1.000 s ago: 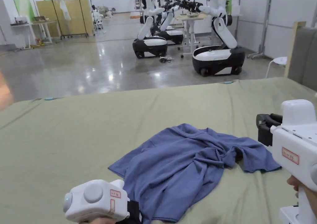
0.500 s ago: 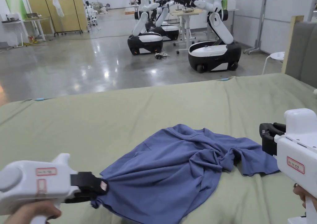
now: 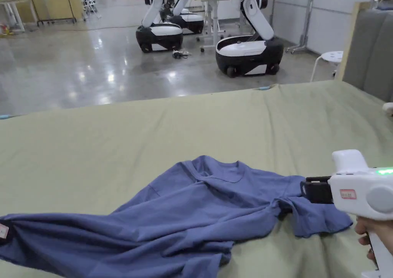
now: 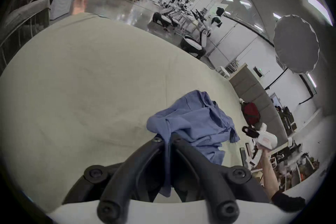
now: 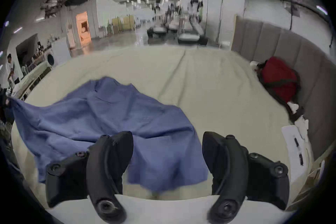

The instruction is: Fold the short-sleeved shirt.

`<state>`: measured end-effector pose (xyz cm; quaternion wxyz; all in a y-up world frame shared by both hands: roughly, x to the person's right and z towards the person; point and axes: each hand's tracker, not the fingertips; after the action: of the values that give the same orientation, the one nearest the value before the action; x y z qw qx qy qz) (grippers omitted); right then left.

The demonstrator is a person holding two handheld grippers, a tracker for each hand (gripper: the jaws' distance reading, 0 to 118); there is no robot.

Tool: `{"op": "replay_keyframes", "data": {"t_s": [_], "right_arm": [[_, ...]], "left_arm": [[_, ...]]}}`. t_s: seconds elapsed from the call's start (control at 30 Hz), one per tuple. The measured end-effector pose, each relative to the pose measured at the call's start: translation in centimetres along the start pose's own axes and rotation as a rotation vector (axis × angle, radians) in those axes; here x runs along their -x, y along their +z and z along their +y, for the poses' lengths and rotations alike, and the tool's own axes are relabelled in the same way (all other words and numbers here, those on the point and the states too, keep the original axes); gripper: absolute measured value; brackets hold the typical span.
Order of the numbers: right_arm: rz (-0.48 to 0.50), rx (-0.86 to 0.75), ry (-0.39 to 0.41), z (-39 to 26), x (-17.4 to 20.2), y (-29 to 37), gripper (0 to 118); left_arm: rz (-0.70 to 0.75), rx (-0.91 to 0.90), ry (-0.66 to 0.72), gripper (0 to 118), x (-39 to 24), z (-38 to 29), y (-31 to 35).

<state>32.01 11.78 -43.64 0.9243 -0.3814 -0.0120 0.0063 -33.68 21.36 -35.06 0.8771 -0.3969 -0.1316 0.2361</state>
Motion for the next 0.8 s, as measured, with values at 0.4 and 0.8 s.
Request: {"op": "replay_keyframes", "data": {"t_s": [0.4, 0.8], "right_arm": [[0.003, 0.220, 0.024, 2.2, -1.8, -8.5, 47], [0.140, -0.101, -0.077, 7.6, -0.9, 2.7, 6]], "left_arm": [[-0.092, 0.160, -0.008, 2, -1.7, -1.7, -5.8], [-0.212, -0.064, 0.113, 2, 0.1, 0.6, -2.2]]}}
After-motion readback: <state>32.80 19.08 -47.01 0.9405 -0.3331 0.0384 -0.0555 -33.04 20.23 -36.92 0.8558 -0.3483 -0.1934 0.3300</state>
